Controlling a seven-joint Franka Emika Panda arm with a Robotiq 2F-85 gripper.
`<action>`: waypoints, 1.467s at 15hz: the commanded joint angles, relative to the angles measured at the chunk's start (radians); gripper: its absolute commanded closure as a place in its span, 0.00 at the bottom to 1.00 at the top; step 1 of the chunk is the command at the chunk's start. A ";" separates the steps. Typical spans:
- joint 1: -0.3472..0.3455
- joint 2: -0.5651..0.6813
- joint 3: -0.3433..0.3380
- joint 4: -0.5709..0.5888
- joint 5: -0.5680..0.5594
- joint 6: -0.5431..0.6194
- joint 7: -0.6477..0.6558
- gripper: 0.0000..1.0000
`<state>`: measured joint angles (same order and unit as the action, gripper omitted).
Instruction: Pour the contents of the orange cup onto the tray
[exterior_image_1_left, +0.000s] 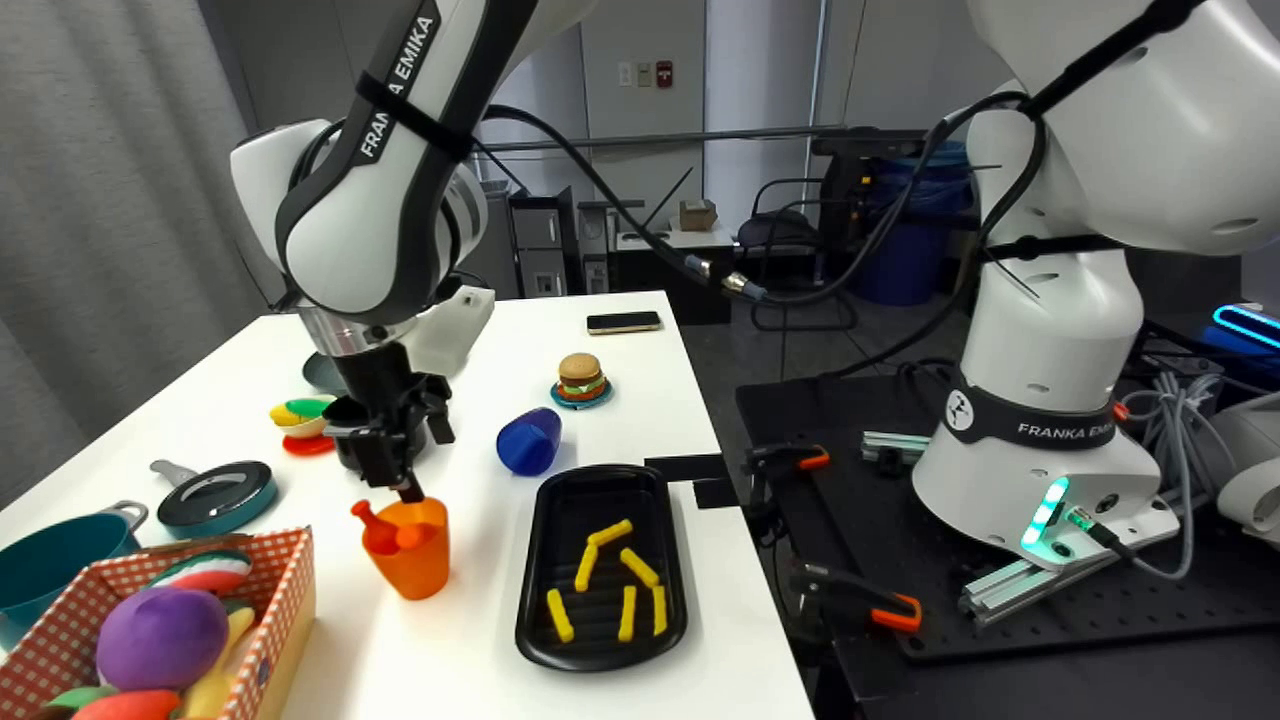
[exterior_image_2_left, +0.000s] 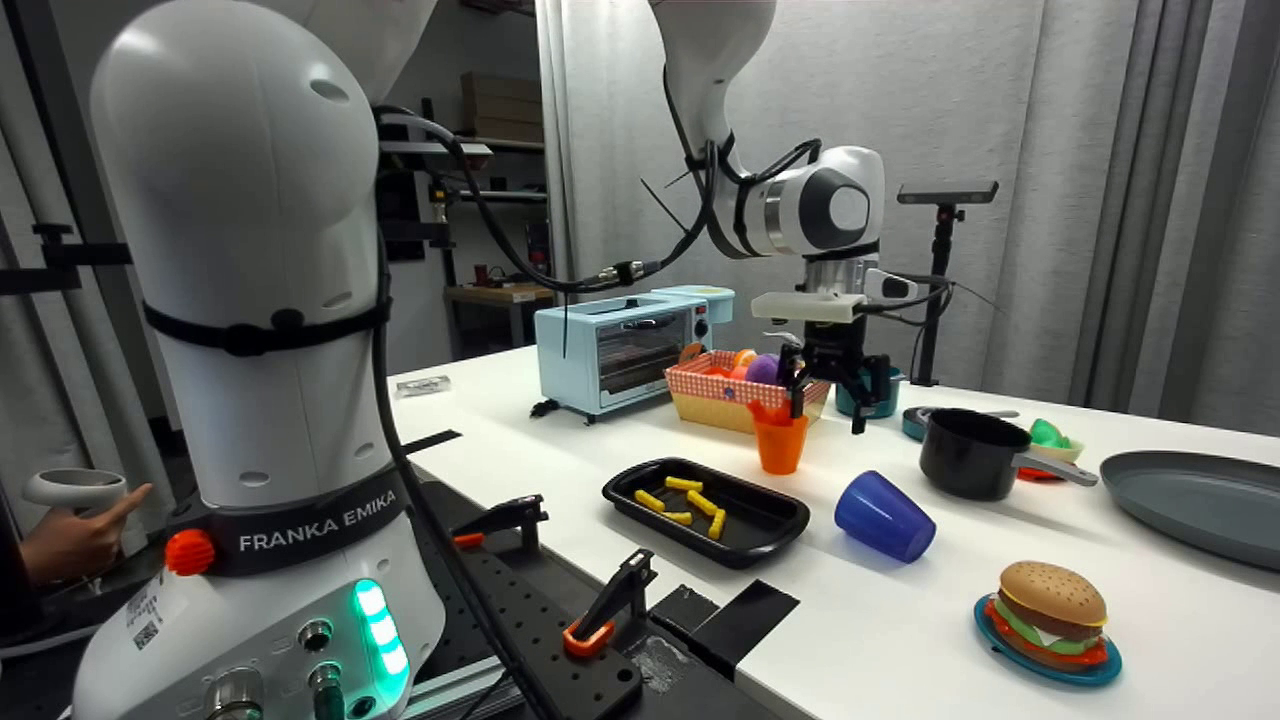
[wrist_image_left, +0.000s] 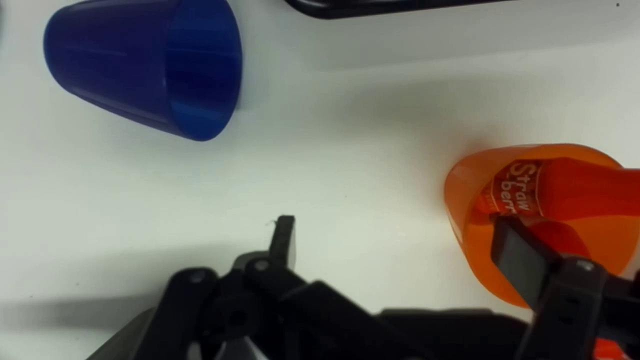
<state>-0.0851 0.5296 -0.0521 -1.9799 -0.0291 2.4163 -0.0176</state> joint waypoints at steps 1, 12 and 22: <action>-0.009 0.038 0.008 0.024 0.022 0.028 -0.013 0.00; -0.011 0.069 0.017 0.045 0.025 0.032 -0.013 0.58; -0.019 0.041 0.002 0.043 0.036 0.046 0.000 0.99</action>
<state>-0.0937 0.5734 -0.0463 -1.9369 -0.0126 2.4261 -0.0163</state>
